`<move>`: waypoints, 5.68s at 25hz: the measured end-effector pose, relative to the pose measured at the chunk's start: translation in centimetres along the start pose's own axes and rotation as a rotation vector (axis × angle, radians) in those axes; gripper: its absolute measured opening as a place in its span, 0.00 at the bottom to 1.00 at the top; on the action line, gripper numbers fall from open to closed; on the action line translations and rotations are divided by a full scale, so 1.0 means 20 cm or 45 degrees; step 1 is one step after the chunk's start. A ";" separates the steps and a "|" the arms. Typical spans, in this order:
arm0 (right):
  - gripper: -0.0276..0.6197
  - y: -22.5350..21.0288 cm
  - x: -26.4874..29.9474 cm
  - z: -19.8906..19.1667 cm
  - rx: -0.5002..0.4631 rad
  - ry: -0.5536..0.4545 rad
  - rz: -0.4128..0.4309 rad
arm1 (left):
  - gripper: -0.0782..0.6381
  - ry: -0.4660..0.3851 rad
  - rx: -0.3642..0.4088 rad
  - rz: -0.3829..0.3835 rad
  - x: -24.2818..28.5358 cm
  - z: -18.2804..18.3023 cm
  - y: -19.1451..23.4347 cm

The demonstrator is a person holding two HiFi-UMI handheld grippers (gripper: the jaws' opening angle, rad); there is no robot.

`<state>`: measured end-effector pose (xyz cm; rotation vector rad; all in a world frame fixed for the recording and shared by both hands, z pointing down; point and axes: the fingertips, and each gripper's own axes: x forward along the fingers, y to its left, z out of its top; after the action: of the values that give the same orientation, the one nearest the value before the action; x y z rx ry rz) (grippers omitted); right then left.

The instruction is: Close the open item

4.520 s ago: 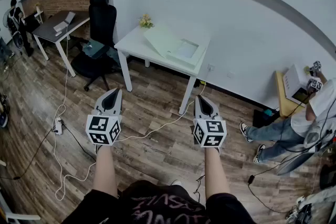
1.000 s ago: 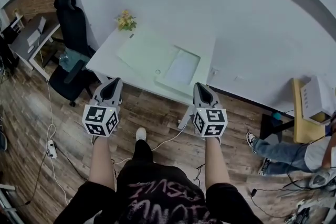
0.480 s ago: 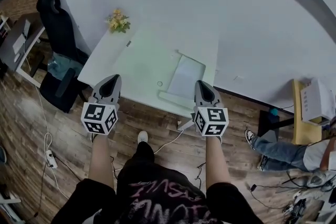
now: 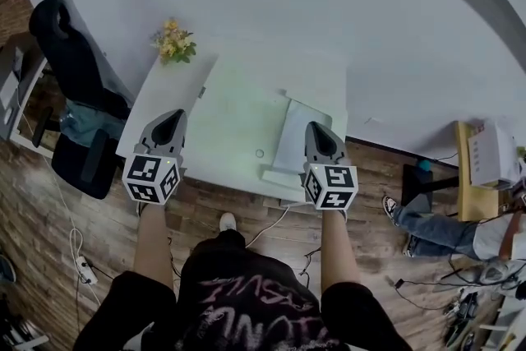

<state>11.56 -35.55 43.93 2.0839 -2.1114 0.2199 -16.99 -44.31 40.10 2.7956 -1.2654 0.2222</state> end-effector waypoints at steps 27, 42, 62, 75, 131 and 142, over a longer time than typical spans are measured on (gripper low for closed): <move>0.08 0.02 0.44 -0.08 0.015 0.101 -0.030 | 0.13 0.179 0.030 -0.091 0.32 -0.30 0.33; 0.08 -0.01 0.46 -0.27 0.004 0.234 -0.096 | 0.13 0.321 -0.043 -0.255 0.44 -0.66 0.36; 0.08 -0.27 0.19 -0.27 0.051 0.183 -0.243 | 0.20 0.132 0.027 -0.643 0.56 -0.36 -0.19; 0.08 -0.67 -0.25 -0.29 0.147 0.105 -0.436 | 0.20 0.104 0.173 -0.852 0.69 -0.20 -0.75; 0.08 -1.48 -1.32 -0.96 0.457 0.182 -0.868 | 0.19 0.814 0.755 -1.337 1.01 -1.00 -2.26; 0.08 -1.38 -1.20 -0.81 0.386 0.146 -0.781 | 0.16 0.704 0.570 -1.243 1.01 -0.86 -2.19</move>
<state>39.68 -8.98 54.11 2.6940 -1.3505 0.5786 27.38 -28.39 60.23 2.9497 0.3264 1.1714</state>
